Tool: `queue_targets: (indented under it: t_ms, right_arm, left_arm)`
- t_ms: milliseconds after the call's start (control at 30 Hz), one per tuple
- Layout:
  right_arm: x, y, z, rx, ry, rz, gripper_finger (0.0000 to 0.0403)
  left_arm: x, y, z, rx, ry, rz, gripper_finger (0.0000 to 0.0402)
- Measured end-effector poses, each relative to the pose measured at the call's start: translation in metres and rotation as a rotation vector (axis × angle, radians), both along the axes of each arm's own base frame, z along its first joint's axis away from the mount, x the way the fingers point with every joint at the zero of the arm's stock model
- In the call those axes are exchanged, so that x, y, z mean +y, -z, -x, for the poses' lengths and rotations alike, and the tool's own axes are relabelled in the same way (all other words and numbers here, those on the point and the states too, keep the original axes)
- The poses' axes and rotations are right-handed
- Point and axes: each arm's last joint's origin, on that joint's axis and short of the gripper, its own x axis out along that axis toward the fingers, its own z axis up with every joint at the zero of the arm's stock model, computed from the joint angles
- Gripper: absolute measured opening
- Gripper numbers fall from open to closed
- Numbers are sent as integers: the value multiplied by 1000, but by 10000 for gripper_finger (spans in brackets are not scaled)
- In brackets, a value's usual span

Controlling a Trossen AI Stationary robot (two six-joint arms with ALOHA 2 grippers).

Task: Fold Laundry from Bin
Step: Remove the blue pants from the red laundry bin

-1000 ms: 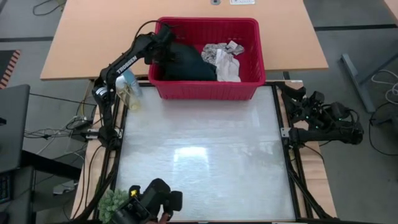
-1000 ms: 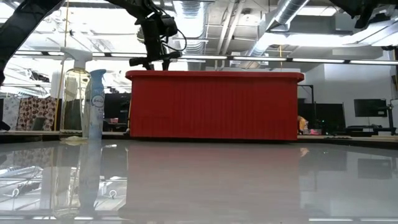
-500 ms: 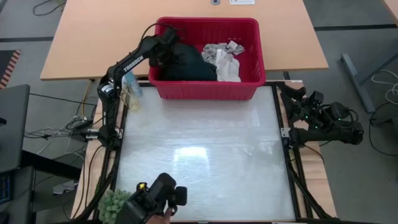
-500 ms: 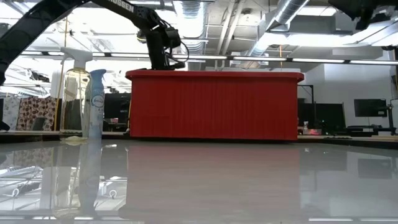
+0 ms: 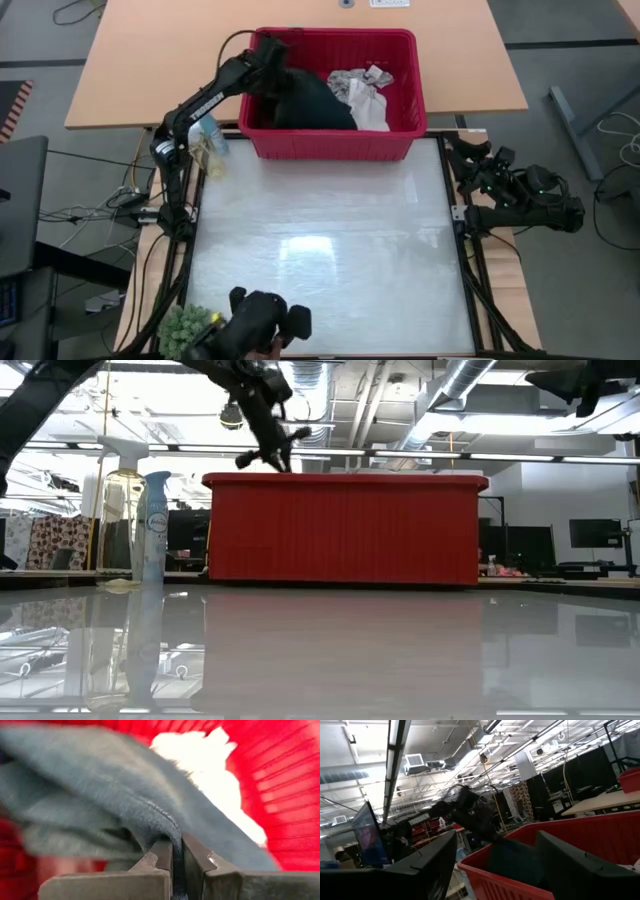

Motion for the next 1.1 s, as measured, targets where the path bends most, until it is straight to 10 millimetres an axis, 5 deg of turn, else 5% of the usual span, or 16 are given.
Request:
queue_targets:
  t_ms: [300, 533, 667, 900, 1100]
  right_arm:
    - [0, 2, 0, 19, 19, -9, 297]
    - [0, 2, 0, 20, 19, -9, 297]
    - [0, 3, -1, 32, 19, -9, 297]
    - [0, 4, -1, 42, 19, -10, 297]
    - [0, 4, -2, 39, 12, -22, 297]
  left_arm:
    - [-50, -101, 15, -420, 165, -333, 1]
    - [-131, -197, 50, -895, 487, -721, 0]
    - [-185, -231, 79, -1089, 769, -844, 0]
    - [-253, -237, 101, -1071, 1254, -801, 0]
    - [-265, -195, 83, -686, 1171, -575, 8]
